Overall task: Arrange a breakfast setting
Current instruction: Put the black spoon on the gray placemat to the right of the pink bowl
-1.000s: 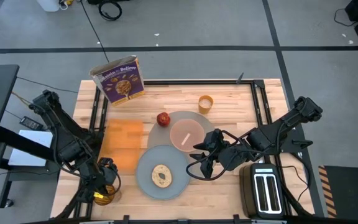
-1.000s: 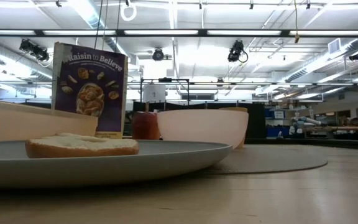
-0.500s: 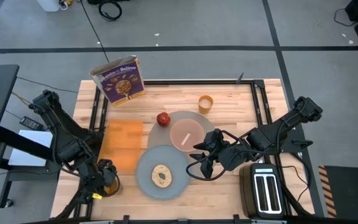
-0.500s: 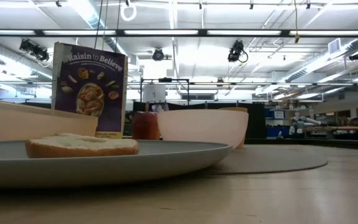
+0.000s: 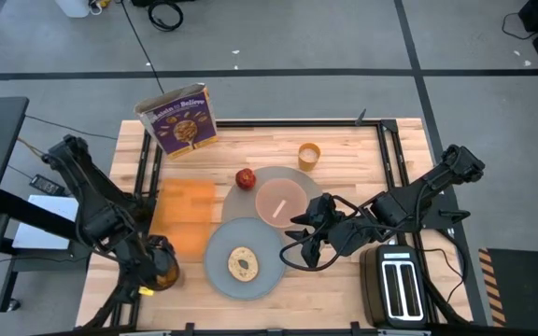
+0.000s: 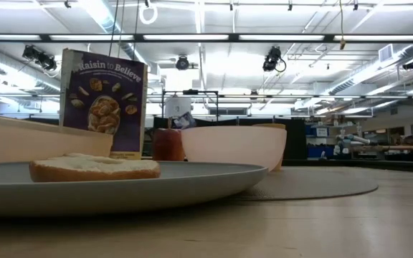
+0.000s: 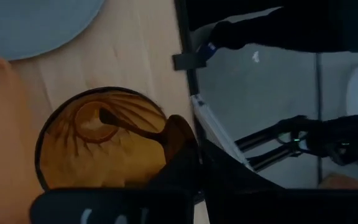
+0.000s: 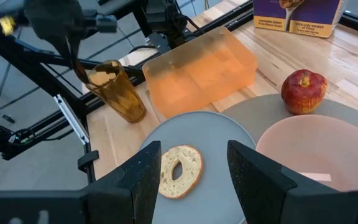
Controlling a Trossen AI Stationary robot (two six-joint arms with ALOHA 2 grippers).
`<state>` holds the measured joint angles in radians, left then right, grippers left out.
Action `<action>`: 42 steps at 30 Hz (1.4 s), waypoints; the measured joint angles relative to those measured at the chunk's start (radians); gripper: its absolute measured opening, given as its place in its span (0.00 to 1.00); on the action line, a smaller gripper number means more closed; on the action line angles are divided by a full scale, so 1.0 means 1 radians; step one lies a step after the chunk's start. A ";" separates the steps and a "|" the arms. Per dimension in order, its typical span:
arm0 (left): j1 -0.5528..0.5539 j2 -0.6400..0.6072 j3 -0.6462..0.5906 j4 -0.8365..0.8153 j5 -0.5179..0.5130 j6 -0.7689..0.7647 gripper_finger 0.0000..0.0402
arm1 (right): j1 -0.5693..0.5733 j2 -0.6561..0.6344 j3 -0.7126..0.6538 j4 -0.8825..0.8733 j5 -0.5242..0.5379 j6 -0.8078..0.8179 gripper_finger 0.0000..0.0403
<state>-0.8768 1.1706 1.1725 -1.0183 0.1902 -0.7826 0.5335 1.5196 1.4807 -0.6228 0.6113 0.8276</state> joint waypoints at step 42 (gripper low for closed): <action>0.127 0.065 0.678 -0.082 -0.196 0.795 0.05 | -0.099 0.041 0.000 0.647 -0.269 -0.265 0.48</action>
<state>-0.7500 1.2357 1.8500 -1.1005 -0.0061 0.0129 0.4340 1.5606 1.4812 0.0238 0.3427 0.5628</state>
